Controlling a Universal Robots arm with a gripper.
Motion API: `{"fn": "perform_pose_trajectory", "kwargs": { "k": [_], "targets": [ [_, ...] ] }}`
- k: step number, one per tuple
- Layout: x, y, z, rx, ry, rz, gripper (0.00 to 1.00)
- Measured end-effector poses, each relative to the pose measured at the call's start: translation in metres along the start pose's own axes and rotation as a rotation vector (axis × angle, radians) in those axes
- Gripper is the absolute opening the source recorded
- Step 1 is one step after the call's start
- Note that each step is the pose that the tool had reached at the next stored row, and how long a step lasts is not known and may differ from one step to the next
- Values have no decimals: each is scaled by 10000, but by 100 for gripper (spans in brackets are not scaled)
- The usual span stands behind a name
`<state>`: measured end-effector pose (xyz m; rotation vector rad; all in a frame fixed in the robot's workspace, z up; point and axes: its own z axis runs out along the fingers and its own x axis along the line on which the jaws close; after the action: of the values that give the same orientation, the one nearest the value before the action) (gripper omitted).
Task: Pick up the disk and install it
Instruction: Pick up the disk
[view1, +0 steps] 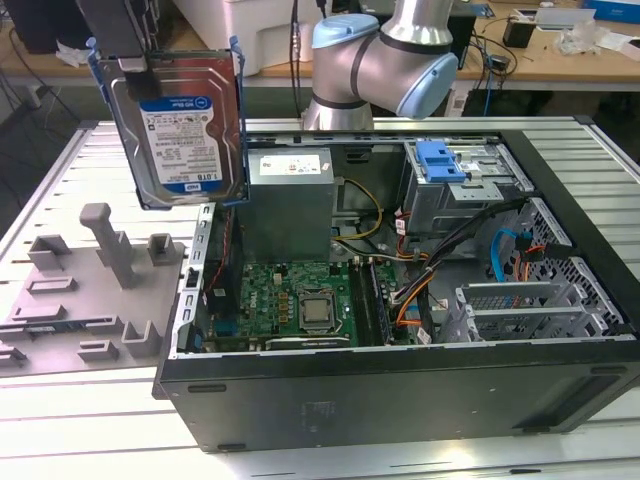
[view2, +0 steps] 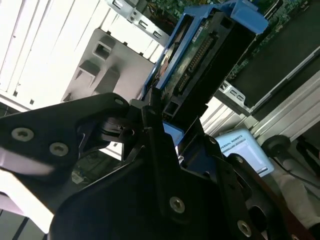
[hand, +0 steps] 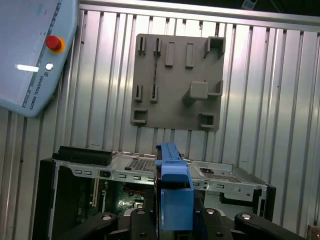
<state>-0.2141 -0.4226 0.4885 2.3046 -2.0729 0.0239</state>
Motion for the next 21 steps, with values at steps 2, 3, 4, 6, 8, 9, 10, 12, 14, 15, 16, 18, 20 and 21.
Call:
{"fn": "perform_pose_trajectory", "kwargs": {
  "k": [2,3,4,6,8,9,10,12,14,15,16,18,20,21],
  "targets": [
    [3,0,0,0,-2,1,36],
    [3,0,0,0,-2,0,36],
    [3,0,0,-1,-2,0,36],
    [3,0,0,-1,-6,0,36],
    [4,-3,0,8,-7,0,36],
    [5,-10,0,12,-6,-2,36],
    [8,-29,-1,14,-5,1,36],
    [19,-95,-1,16,-5,1,36],
    [35,-179,-2,18,-5,1,36],
    [46,-230,-3,22,-5,1,36],
    [60,-296,-4,28,-4,-1,36],
    [79,-385,-5,38,-3,2,36],
    [91,-438,-6,43,-2,1,36],
    [99,-480,-7,46,-2,1,36]
  ]
}}
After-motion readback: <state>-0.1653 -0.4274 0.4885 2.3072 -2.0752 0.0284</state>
